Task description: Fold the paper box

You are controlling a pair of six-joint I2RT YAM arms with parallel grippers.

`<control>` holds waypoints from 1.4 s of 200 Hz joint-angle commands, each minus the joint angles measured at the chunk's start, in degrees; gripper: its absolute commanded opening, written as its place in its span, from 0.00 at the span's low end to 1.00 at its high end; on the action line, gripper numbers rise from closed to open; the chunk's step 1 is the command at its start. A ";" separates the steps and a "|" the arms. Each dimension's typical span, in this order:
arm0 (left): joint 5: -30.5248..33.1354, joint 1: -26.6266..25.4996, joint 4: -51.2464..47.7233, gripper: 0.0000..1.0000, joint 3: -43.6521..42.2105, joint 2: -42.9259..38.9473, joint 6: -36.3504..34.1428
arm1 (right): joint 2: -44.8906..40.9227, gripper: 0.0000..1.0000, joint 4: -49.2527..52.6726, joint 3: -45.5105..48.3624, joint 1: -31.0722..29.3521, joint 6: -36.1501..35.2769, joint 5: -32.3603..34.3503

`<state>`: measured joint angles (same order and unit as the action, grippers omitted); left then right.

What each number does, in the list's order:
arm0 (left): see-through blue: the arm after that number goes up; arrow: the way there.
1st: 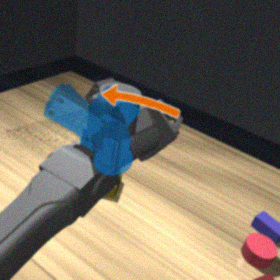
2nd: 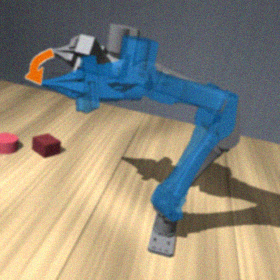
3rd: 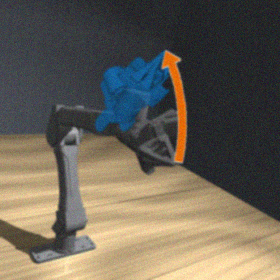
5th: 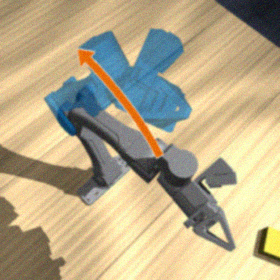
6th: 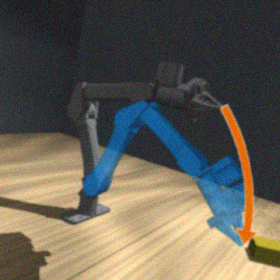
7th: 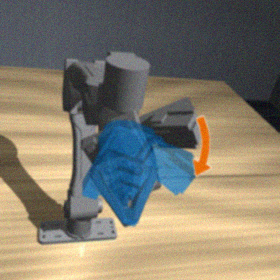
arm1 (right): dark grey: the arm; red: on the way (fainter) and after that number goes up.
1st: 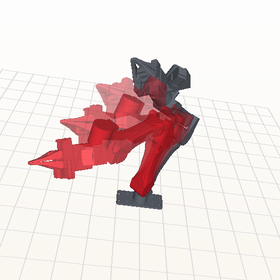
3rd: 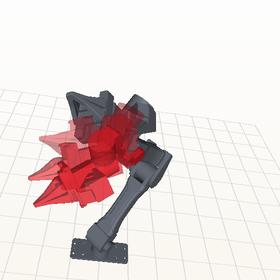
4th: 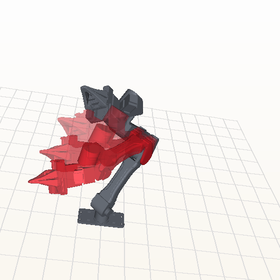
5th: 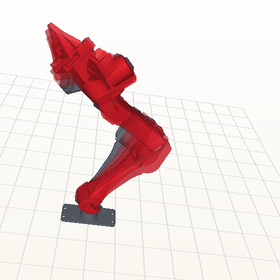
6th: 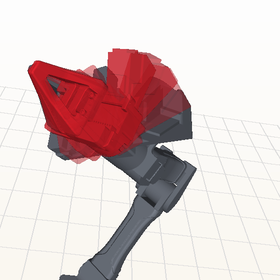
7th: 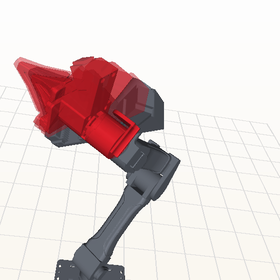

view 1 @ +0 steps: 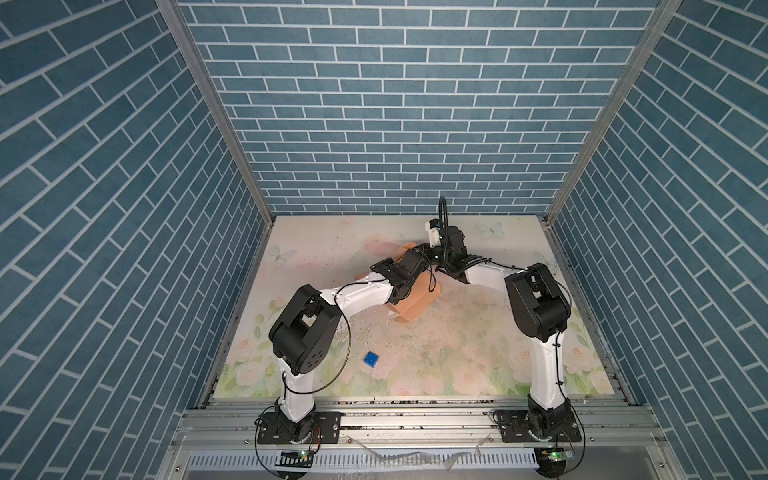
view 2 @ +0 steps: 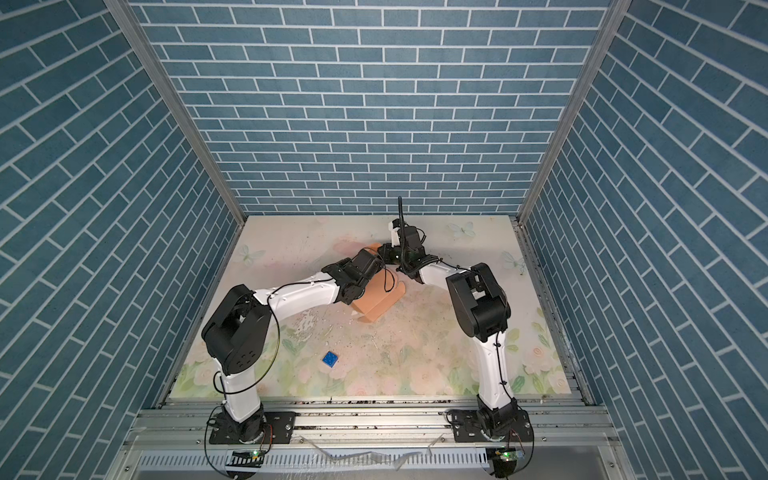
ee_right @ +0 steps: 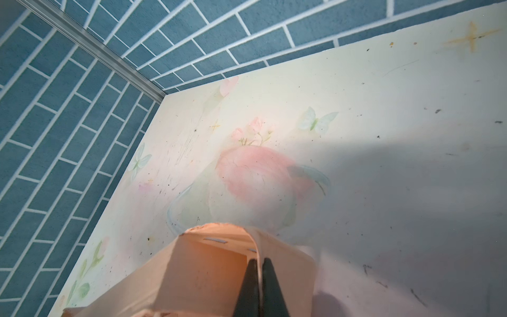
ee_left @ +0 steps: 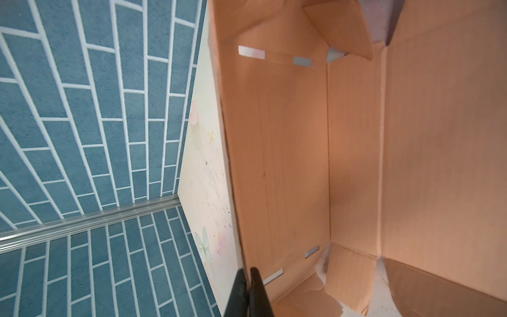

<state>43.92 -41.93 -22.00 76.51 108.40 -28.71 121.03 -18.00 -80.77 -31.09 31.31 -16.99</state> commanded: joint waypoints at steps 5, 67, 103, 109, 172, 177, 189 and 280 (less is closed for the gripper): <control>-1.55 -0.21 -2.37 0.06 0.52 0.77 0.86 | -6.75 0.03 -2.25 2.56 -0.58 2.18 2.11; -1.18 -0.17 -2.26 0.06 0.02 0.50 1.23 | -10.98 0.03 -5.20 8.17 -0.72 5.23 1.87; -1.15 -0.01 -2.31 0.06 0.44 0.91 1.29 | -10.53 0.03 -5.91 7.89 -0.87 7.99 0.62; -1.12 -0.01 -2.35 0.06 0.40 0.97 1.35 | -10.31 0.03 -6.16 7.79 -0.87 8.37 0.47; -1.27 0.18 -2.68 0.06 1.42 1.64 1.39 | -12.23 0.03 -10.99 13.99 -3.18 10.86 5.88; -1.32 0.18 -2.83 0.06 1.50 1.64 1.46 | -12.54 0.03 -11.77 14.79 -3.47 11.18 6.50; -1.22 0.18 -2.96 0.06 1.43 1.33 1.56 | -13.28 0.03 -12.93 16.44 -3.98 11.58 8.06; -1.49 0.15 -3.14 0.06 0.84 0.17 2.34 | -14.96 0.06 -22.29 22.93 -6.61 14.49 10.20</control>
<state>43.48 -41.93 -22.87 77.23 108.53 -27.44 108.03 -32.32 -58.65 -37.10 43.55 -7.09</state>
